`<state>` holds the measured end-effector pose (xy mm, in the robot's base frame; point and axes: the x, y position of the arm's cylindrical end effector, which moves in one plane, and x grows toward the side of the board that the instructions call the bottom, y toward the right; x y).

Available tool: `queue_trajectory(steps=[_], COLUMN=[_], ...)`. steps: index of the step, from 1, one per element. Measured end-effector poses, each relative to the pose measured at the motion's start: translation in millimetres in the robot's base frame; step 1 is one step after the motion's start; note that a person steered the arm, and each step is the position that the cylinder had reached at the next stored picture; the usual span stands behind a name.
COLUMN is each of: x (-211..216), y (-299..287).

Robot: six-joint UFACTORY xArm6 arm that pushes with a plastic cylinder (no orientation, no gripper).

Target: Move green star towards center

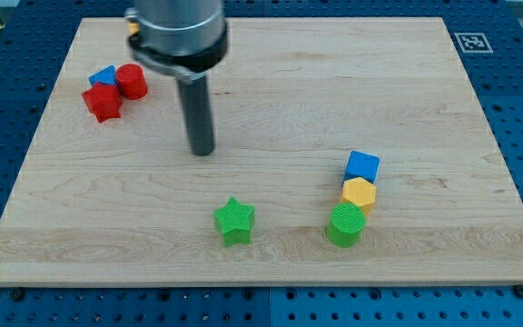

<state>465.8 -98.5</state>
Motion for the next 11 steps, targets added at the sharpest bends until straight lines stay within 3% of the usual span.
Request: queue_trajectory(steps=[1, 2, 3, 6, 9, 11], x=[54, 126, 152, 128, 107, 64], y=[-42, -45, -16, 33, 126, 113])
